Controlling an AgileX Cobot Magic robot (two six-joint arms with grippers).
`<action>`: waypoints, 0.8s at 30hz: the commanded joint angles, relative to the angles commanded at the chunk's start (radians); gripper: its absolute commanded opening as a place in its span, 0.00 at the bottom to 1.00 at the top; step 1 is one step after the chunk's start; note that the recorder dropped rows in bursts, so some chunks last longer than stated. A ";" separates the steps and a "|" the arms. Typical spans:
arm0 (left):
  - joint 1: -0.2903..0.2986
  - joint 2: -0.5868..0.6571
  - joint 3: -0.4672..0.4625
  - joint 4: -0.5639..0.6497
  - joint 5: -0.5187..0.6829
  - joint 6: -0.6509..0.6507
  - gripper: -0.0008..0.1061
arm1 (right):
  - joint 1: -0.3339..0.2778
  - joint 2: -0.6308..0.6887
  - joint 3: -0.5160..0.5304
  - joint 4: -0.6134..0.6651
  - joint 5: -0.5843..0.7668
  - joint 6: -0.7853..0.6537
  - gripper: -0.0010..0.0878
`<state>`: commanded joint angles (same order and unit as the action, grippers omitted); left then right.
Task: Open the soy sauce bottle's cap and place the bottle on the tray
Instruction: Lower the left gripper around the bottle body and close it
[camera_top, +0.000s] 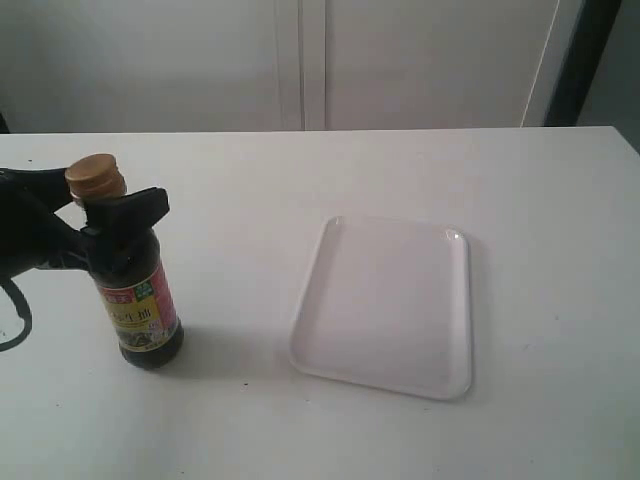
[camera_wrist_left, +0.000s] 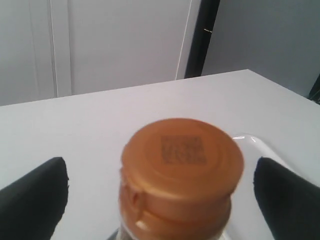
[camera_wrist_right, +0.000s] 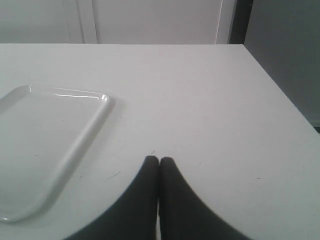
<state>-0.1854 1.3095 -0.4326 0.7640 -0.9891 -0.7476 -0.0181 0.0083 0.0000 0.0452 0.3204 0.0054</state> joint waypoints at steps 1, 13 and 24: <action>0.000 0.002 0.000 0.000 0.006 0.003 0.99 | 0.000 0.000 0.000 0.000 0.000 0.000 0.01; 0.000 0.007 0.053 -0.045 0.010 0.101 0.99 | 0.000 0.000 0.000 0.000 0.000 0.000 0.01; 0.000 0.087 0.053 -0.038 -0.010 0.125 0.99 | 0.000 0.000 0.000 0.000 0.000 0.000 0.01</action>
<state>-0.1854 1.3968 -0.3799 0.7265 -0.9990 -0.6230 -0.0181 0.0083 0.0000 0.0452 0.3204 0.0054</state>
